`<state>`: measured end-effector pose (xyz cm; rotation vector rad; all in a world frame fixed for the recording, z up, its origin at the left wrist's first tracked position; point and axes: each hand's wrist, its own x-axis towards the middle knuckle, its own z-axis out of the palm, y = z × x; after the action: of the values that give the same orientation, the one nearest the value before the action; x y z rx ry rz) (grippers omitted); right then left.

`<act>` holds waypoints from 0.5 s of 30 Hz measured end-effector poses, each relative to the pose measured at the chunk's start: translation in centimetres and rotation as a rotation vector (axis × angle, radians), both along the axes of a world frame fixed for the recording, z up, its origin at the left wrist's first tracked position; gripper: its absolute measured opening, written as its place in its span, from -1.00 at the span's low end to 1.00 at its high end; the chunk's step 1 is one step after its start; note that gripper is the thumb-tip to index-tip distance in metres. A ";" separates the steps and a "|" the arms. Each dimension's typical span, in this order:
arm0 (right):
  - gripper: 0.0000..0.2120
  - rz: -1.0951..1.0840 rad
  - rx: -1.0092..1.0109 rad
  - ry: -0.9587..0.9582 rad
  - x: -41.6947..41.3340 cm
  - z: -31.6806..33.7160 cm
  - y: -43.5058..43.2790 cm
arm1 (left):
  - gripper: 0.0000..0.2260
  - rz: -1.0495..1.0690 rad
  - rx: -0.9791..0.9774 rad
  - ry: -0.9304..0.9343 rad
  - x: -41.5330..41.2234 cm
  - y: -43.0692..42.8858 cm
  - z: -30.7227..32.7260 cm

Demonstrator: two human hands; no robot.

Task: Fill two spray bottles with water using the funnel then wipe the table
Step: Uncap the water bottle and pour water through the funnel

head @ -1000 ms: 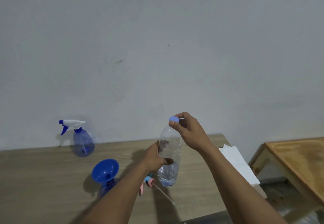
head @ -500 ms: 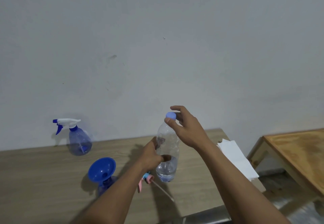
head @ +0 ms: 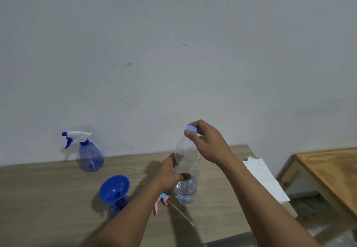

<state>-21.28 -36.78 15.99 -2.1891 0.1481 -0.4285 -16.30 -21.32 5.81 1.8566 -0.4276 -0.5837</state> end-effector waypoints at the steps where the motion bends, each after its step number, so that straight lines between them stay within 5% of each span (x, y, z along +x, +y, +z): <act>1: -0.80 0.014 -0.007 -0.007 0.0 0.0 0.0 | -0.31 0.000 0.000 0.003 0.1 0.0 -0.1; 10: -0.78 -0.085 0.048 -0.138 -1.1 -0.6 -0.8 | -0.34 0.011 -0.051 0.027 0.2 -0.1 -0.3; 15: -0.77 -0.249 0.063 -0.075 -4.0 -6.2 -1.7 | -0.19 0.078 -0.051 -0.034 0.4 -0.2 -1.0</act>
<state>-25.29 -38.50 9.79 -2.0965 0.3903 -0.6358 -15.85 -21.57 4.83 1.8283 -0.3876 -0.4850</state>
